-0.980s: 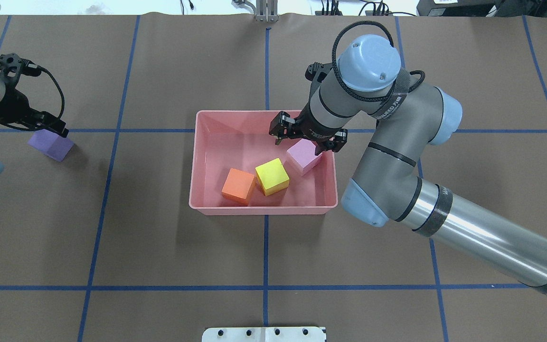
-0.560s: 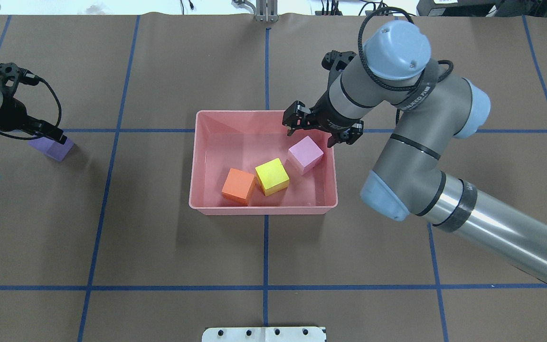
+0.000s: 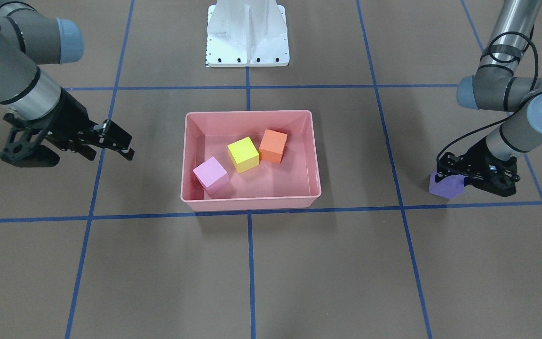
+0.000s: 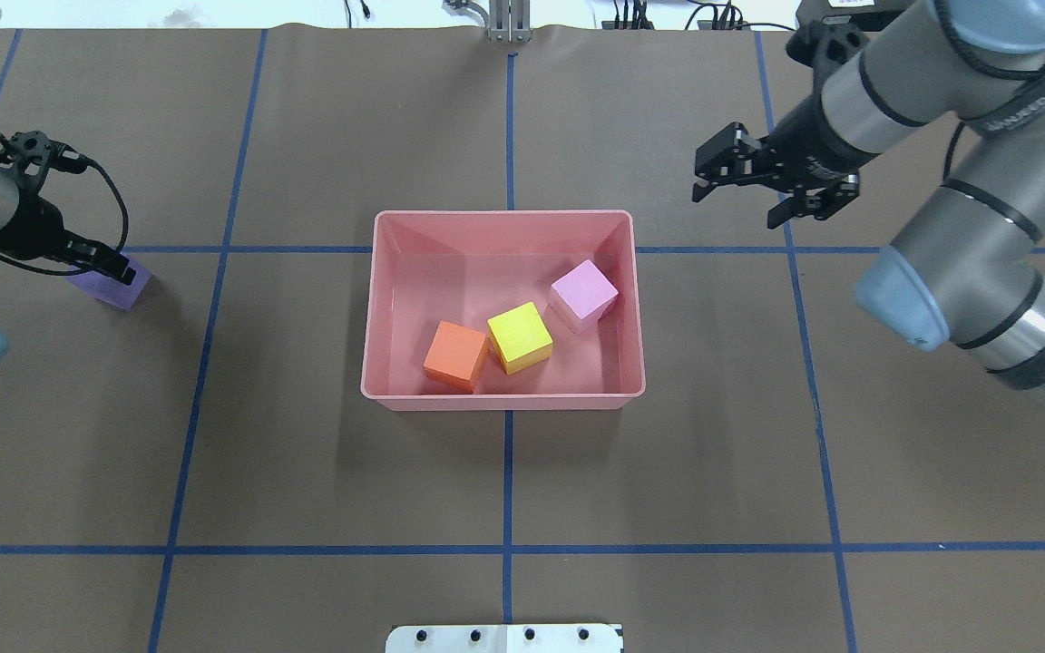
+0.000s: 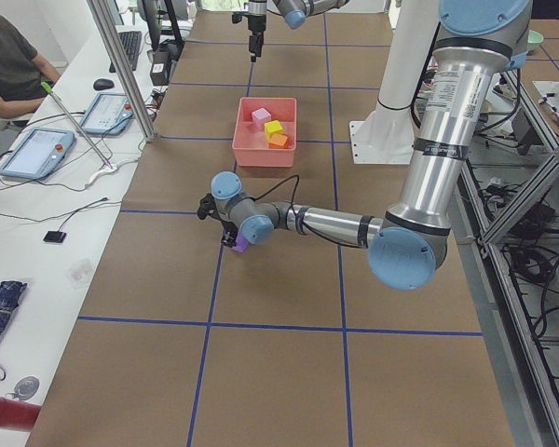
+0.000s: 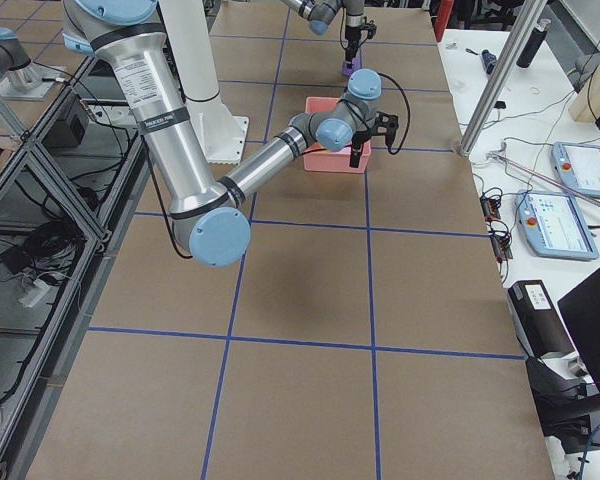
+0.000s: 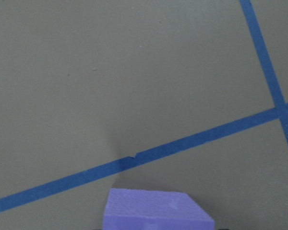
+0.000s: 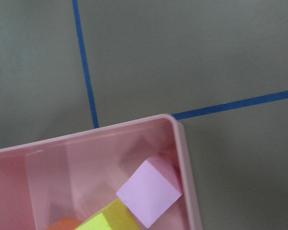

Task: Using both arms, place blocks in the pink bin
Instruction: 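Drop the purple cube into the bin while the right gripper withdraws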

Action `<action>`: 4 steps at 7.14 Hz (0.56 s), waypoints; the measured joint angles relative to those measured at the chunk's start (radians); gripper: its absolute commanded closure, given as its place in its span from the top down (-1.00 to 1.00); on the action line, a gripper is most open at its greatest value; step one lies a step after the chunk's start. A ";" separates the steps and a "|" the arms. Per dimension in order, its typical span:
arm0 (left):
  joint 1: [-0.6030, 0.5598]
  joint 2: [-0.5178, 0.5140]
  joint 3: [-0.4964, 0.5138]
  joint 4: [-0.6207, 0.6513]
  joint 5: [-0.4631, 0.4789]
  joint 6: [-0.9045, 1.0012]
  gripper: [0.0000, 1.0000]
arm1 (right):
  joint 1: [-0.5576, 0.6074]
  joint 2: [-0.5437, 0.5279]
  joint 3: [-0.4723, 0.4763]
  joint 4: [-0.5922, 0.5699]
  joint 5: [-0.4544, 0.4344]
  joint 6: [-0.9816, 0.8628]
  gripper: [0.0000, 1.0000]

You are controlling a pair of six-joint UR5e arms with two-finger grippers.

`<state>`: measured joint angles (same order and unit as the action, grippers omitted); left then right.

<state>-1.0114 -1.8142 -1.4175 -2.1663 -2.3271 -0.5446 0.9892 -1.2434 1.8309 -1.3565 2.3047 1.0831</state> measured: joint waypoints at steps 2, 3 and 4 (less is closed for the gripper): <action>-0.005 -0.116 -0.035 0.077 -0.106 -0.147 -1.00 | 0.069 -0.152 0.039 0.003 0.022 -0.184 1.00; -0.003 -0.187 -0.077 0.102 -0.135 -0.291 -1.00 | 0.089 -0.196 0.043 0.004 0.032 -0.241 1.00; 0.005 -0.257 -0.117 0.110 -0.164 -0.503 -1.00 | 0.100 -0.227 0.042 0.005 0.035 -0.289 1.00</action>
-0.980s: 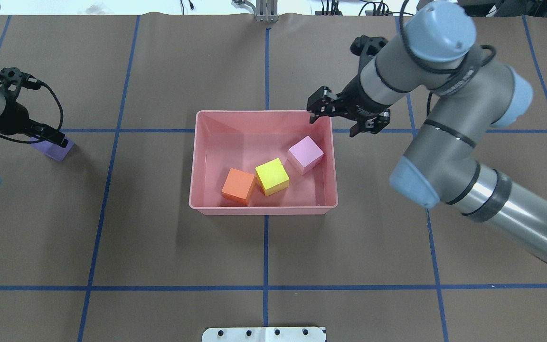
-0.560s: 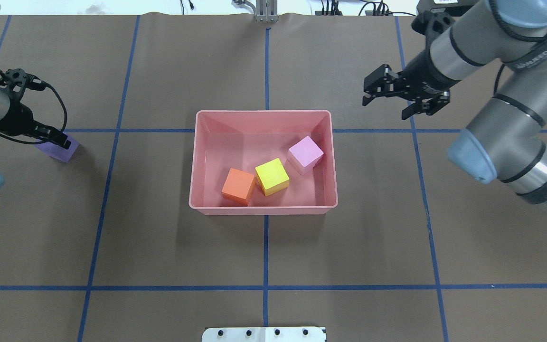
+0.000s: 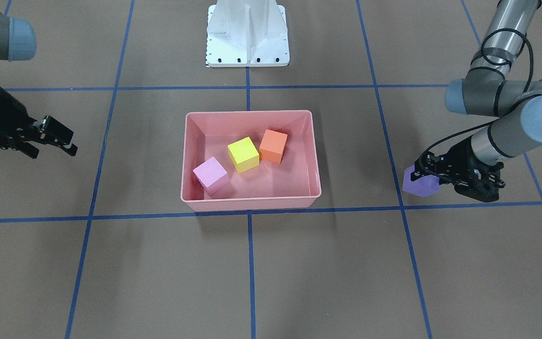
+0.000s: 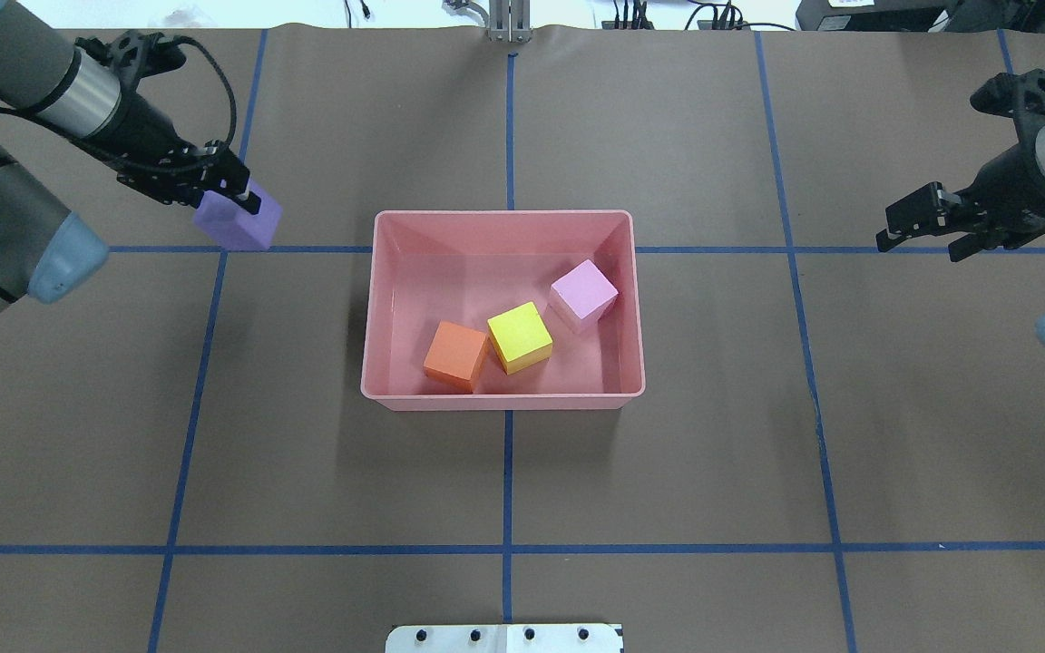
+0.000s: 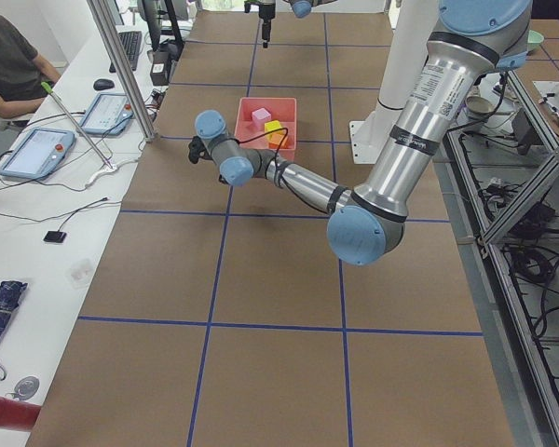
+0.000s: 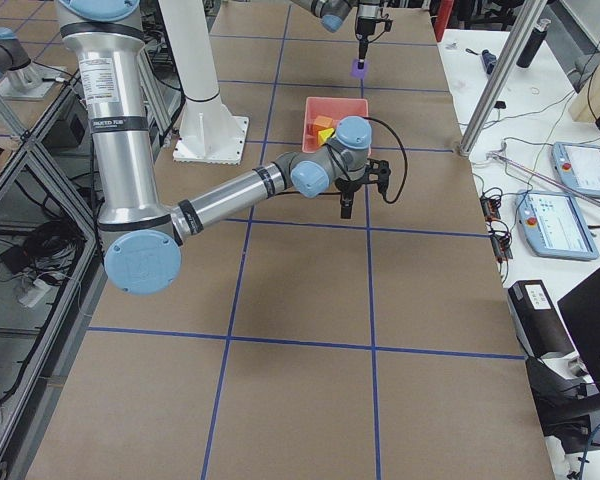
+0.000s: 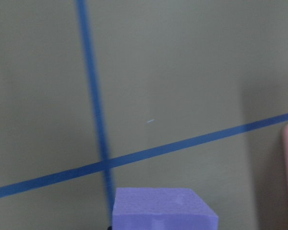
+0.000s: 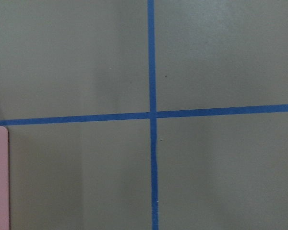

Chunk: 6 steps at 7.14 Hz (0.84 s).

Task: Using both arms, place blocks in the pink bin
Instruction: 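Drop the purple cube into the bin while the right gripper withdraws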

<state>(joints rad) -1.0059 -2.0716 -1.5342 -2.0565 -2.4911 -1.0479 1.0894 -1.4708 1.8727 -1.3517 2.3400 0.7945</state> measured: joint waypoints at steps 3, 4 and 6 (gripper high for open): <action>0.189 -0.189 -0.016 0.005 0.133 -0.435 -1.00 | 0.010 -0.031 -0.011 0.000 -0.001 -0.051 1.00; 0.242 -0.209 0.004 0.001 0.203 -0.477 -0.85 | 0.010 -0.033 -0.014 0.000 -0.001 -0.053 1.00; 0.277 -0.214 0.037 -0.001 0.266 -0.447 -0.16 | 0.010 -0.038 -0.018 0.001 -0.001 -0.052 1.00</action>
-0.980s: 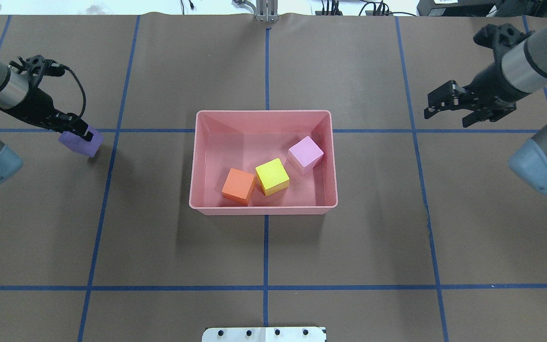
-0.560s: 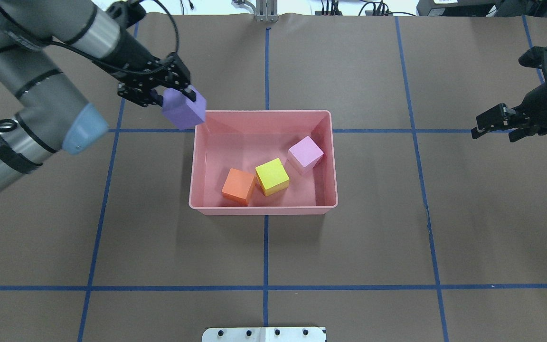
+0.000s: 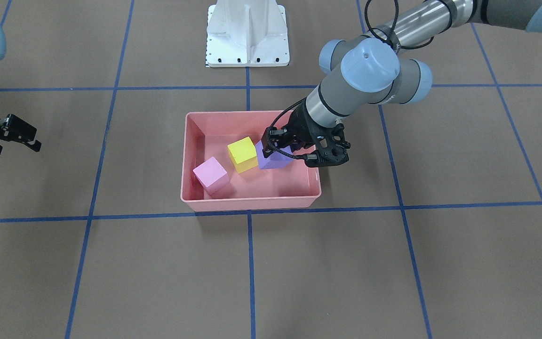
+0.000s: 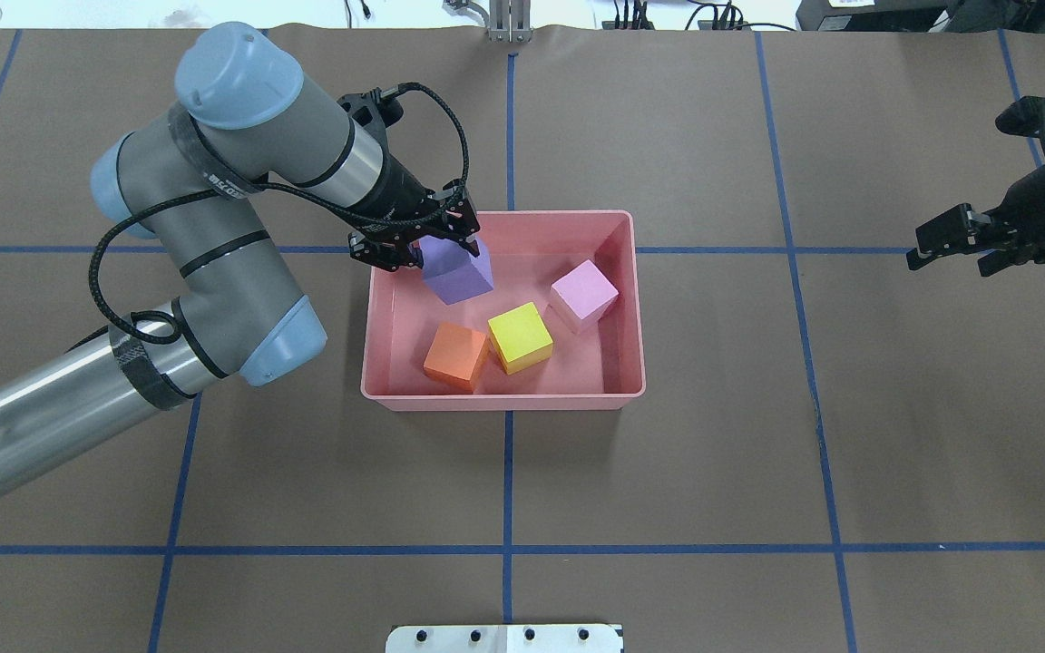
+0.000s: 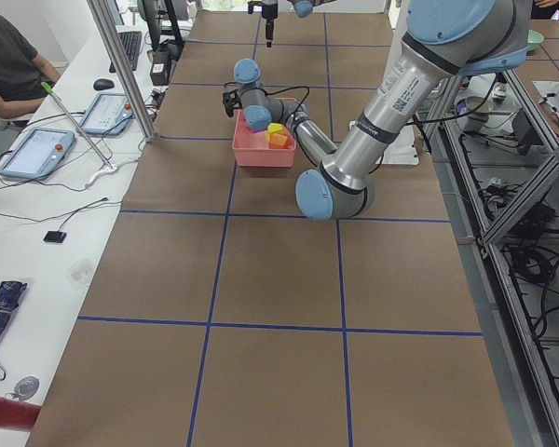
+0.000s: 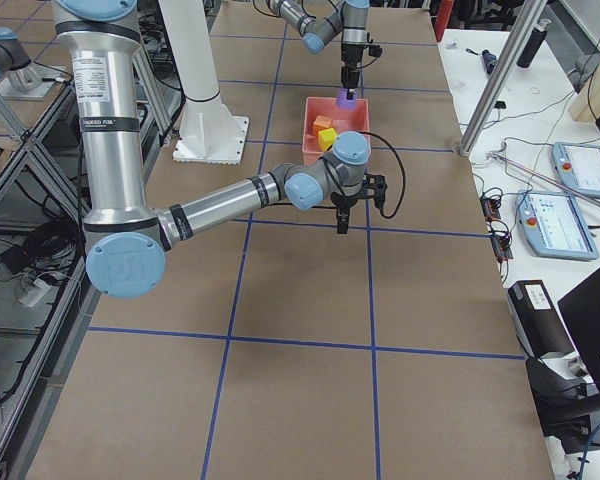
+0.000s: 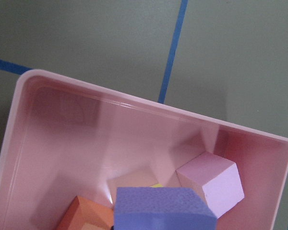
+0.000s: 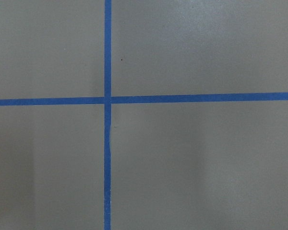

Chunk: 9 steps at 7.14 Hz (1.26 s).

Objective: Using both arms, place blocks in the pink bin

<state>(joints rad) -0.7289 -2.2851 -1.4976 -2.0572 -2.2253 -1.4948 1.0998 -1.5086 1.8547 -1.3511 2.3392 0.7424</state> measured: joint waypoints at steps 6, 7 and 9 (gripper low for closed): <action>-0.091 0.170 -0.144 0.005 0.038 0.180 1.00 | 0.036 -0.050 -0.002 0.036 -0.004 -0.054 1.00; -0.132 0.302 -0.233 0.004 0.015 0.283 1.00 | 0.074 -0.079 0.000 0.045 -0.005 -0.104 1.00; -0.260 0.575 -0.339 -0.002 -0.046 0.600 1.00 | 0.187 -0.151 0.000 0.048 0.001 -0.267 1.00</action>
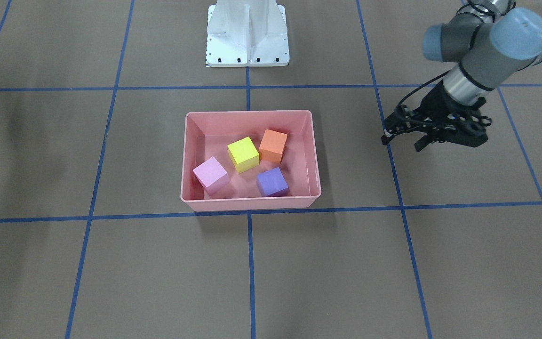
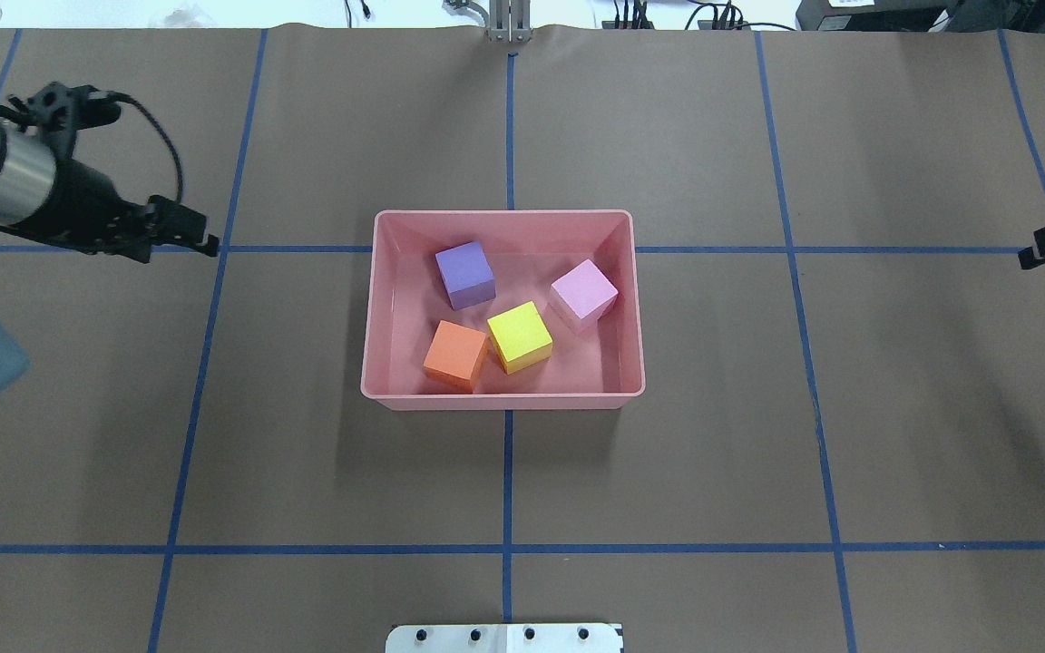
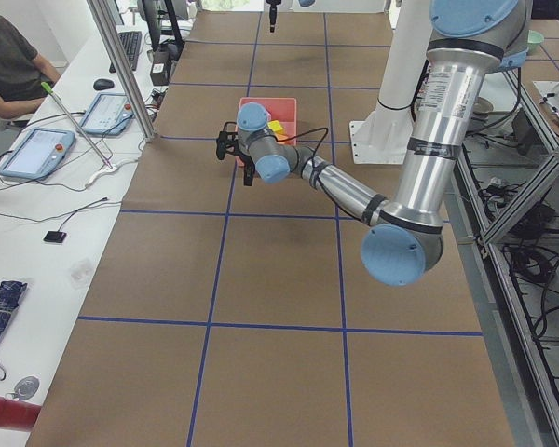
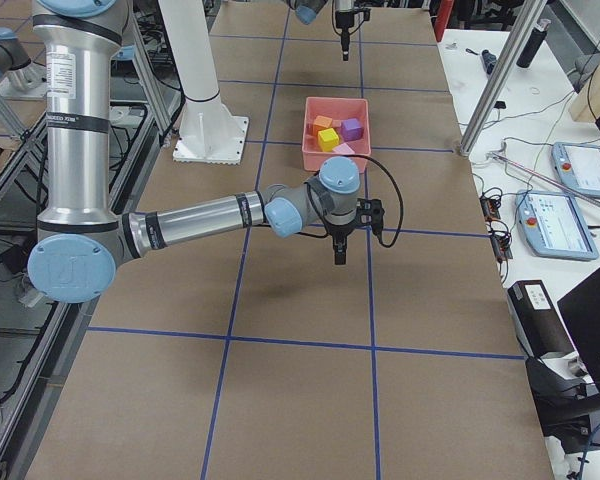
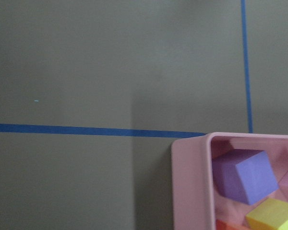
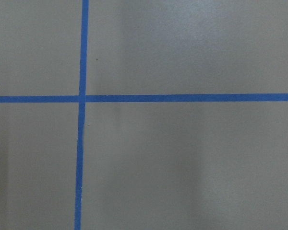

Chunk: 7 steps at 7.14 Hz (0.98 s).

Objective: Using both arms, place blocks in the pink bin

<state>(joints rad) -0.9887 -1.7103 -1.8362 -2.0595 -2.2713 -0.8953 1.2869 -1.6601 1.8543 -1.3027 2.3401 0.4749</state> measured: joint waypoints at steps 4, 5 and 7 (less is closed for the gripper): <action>-0.390 0.172 0.170 0.199 -0.020 0.774 1.00 | 0.171 -0.085 -0.068 -0.032 0.007 -0.230 1.00; -0.440 0.153 0.190 0.327 -0.019 0.851 1.00 | 0.180 -0.071 -0.085 -0.088 0.007 -0.251 1.00; -0.495 0.131 0.205 0.463 -0.071 0.893 1.00 | 0.190 0.002 -0.094 -0.269 0.003 -0.330 1.00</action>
<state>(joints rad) -1.4842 -1.5797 -1.6309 -1.5962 -2.3423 -0.0023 1.4771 -1.6581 1.7608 -1.5713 2.3433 0.1448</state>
